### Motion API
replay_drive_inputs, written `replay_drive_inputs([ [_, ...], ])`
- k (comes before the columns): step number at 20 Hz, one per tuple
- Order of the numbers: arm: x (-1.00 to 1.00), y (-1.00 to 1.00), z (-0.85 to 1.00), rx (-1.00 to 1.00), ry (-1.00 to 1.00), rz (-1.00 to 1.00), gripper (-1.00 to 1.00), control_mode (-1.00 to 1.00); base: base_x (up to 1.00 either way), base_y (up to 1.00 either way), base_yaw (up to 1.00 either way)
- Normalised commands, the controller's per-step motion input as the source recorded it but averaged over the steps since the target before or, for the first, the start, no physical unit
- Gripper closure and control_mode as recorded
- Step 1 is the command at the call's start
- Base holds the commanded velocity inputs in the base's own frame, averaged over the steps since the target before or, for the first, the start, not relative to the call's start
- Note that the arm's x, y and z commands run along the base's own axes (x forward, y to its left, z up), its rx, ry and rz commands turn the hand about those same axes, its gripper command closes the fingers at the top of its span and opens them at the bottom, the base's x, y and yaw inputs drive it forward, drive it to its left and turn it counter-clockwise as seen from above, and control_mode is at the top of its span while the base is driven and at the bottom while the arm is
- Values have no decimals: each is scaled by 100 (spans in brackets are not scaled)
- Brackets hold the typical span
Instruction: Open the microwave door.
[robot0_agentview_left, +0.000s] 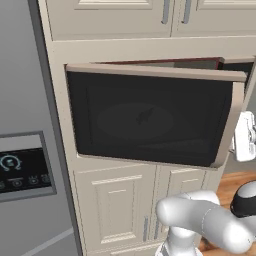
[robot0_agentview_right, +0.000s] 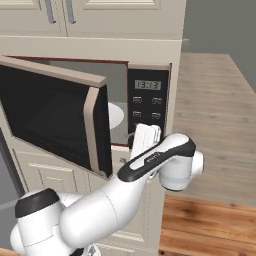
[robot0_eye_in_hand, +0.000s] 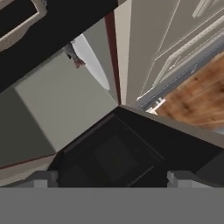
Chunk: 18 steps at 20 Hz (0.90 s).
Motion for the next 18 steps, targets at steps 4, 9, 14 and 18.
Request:
replay_drive_inputs([
  [4, 25, 7, 0, 0, 0, 0, -100, -100, 0, 0, 0],
  [9, 31, 0, 0, 0, 0, 0, -100, -100, 0, 0, 0],
  [14, 24, 0, 0, 0, 0, 0, -100, -100, 0, 0, 0],
  [18, 8, 3, 0, 0, 0, 0, -100, -100, 0, 0, 0],
])
